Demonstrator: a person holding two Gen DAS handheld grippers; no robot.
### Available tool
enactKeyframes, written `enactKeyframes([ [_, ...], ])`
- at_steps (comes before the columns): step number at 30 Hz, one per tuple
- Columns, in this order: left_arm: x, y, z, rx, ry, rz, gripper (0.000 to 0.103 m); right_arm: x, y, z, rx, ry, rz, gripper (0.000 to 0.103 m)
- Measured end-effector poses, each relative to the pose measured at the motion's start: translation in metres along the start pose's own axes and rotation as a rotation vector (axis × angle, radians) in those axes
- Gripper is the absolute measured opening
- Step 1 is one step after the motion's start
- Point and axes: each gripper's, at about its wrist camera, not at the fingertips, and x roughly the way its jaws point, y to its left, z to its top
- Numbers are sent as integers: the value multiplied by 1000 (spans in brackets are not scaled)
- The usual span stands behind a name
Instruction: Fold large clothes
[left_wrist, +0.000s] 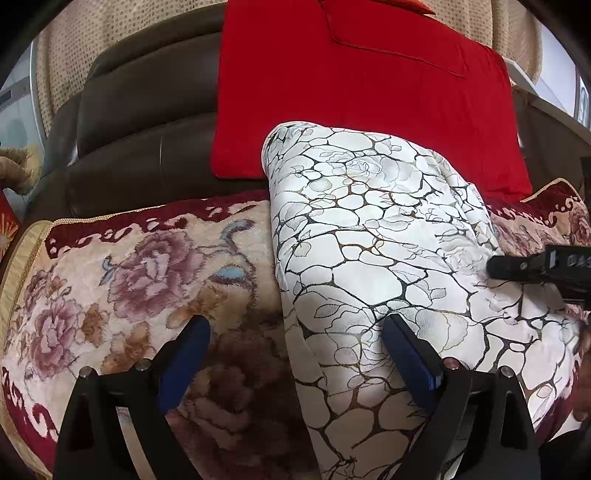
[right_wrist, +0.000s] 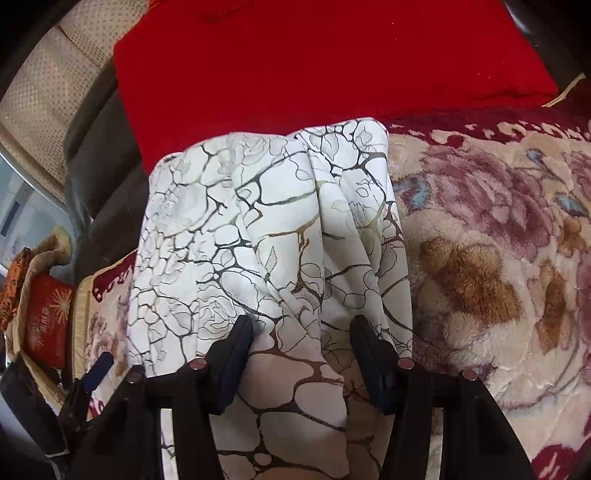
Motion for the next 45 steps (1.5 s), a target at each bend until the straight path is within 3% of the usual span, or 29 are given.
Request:
enactKeyframes([
  [7, 0, 2, -1, -12, 5, -8, 95, -51, -4, -10, -25, -65, 65, 59],
  [12, -1, 2, -2, -13, 3, -2, 95, -81, 5, -31, -105, -100, 54, 39],
  [15, -2, 2, -3, -16, 4, -2, 95, -78, 5, -42, -127, -64, 48, 39],
  [19, -2, 1, -5, -2, 7, -2, 95, -38, -3, -56, -117, 35, 1, 39],
  [32, -2, 2, -3, -1, 11, -6, 95, -35, -8, -64, -118, 7, 0, 39],
  [39, -4, 3, -2, -5, 6, -5, 95, -46, -6, -53, -104, 26, 25, 41],
  [45, -5, 1, 1, -8, 5, 0, 95, -69, 4, -31, -108, -47, 47, 47],
])
